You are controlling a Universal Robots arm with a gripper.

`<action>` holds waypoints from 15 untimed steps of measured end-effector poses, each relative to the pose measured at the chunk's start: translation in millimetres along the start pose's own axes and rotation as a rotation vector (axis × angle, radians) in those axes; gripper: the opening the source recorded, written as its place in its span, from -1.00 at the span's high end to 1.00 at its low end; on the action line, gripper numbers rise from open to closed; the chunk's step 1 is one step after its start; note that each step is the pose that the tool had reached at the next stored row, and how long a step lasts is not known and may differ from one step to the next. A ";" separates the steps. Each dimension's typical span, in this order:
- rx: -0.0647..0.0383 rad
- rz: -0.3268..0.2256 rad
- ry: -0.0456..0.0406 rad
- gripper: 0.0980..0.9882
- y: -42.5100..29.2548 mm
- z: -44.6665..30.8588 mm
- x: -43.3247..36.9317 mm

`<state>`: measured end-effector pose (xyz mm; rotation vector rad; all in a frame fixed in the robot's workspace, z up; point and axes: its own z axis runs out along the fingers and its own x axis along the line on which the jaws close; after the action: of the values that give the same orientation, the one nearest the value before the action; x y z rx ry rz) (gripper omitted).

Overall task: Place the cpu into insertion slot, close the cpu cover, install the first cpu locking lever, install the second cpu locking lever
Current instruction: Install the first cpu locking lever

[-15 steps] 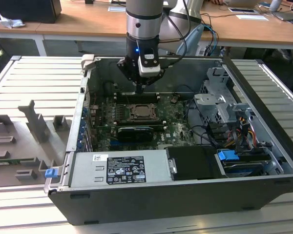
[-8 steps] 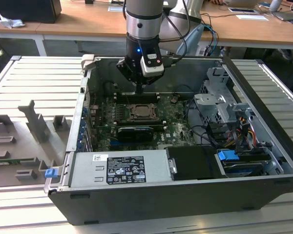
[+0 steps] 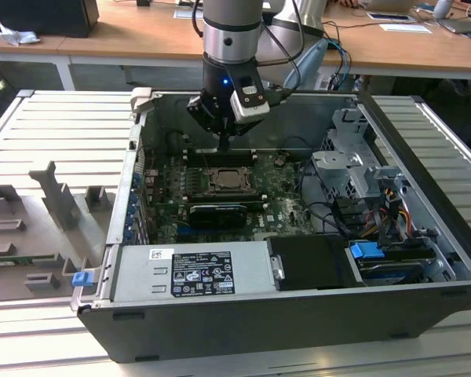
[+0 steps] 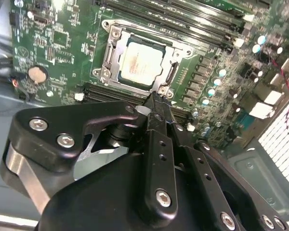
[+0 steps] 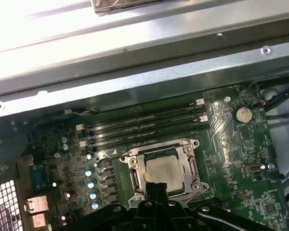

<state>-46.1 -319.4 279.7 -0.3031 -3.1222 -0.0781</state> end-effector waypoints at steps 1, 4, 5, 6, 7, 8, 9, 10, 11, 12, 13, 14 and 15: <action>0.000 -0.030 0.0013 0.98 0.0 0.0 0.0; 0.001 -0.096 0.0042 0.98 0.0 0.0 0.0; 0.001 -0.115 0.0051 0.98 0.0 0.0 0.0; 0.001 -0.143 0.0063 0.98 0.0 0.1 0.0; 0.001 -0.161 0.0072 0.98 0.0 0.1 0.0; 0.001 -0.180 0.0079 0.98 0.0 0.1 0.0; 0.002 -0.199 0.0083 0.98 0.0 0.1 0.0; 0.002 -0.218 0.0083 0.98 0.0 0.1 0.0; 0.002 -0.238 0.0081 0.98 0.0 0.1 0.0; 0.002 -0.252 0.0078 0.98 0.0 0.1 0.0; 0.002 -0.269 0.0075 0.98 0.0 0.1 -0.1; 0.002 -0.278 0.0070 0.98 0.0 0.1 0.1; 0.002 -0.279 0.0061 0.98 -0.2 0.2 1.0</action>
<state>-47.0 -319.4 279.6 0.1340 -3.1347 -0.0765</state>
